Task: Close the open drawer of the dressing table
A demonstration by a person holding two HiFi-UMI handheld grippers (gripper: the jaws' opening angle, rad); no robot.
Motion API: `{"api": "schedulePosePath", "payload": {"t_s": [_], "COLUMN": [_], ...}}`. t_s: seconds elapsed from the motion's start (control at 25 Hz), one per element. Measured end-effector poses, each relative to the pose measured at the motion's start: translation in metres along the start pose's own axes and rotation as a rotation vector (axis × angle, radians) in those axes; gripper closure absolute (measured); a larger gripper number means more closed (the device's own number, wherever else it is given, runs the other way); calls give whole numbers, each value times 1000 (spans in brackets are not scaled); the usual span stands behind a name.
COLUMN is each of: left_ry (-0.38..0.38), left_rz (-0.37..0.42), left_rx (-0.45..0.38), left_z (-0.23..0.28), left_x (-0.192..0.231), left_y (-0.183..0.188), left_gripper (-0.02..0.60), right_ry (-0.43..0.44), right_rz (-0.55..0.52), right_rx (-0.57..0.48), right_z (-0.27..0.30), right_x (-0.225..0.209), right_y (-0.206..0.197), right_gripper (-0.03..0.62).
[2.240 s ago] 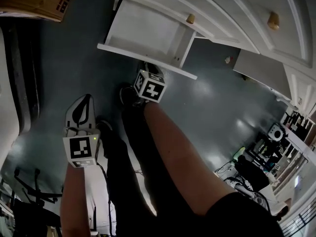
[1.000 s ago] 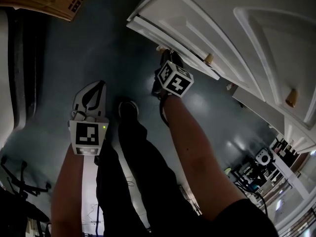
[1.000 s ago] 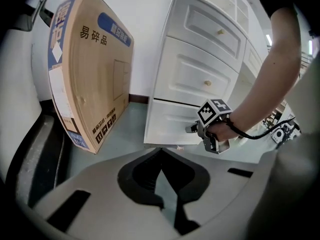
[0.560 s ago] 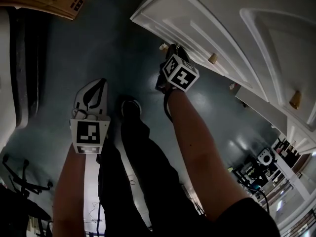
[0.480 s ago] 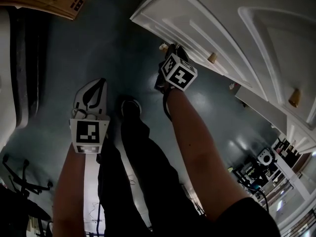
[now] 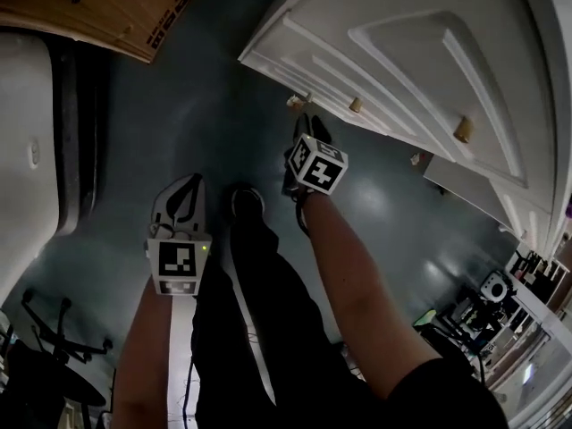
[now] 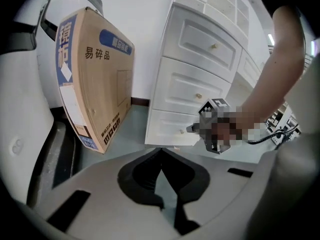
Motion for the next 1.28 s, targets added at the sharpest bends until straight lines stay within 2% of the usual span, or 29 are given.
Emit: {"api": "schedulePosePath", "payload": {"t_s": [0.12, 0.36, 0.76, 1.0, 1.12, 1.28], "left_ry": [7, 22, 40, 34, -1, -69], "left_rz": [-13, 6, 56, 72, 61, 95], "left_rx": [-21, -98, -227, -290, -302, -303], "left_z": [-25, -82, -199, -265, -301, -329], "left_x": [-2, -3, -25, -36, -52, -77], "left_y": [16, 60, 116, 141, 134, 126], "left_gripper": [572, 572, 572, 572, 572, 572], "right_ry": [50, 161, 174, 222, 236, 234], "right_rz": [-31, -166, -165, -54, 10, 55], "right_rx": [-11, -73, -166, -261, -304, -329], "right_z": [-33, -113, -269, -363, -412, -468], "right_x": [17, 53, 89, 109, 112, 102], "right_y": [4, 26, 64, 86, 76, 61], "right_gripper": [491, 494, 557, 591, 591, 591]}}
Point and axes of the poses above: the fingertips, and each gripper's own axes: z forward along the fingers, x to its left, y out of its top, the point moved 4 cm from there along -z, backward along the fingers, and after that the axes turned 3 degrees about x, right-handed, at the moved point
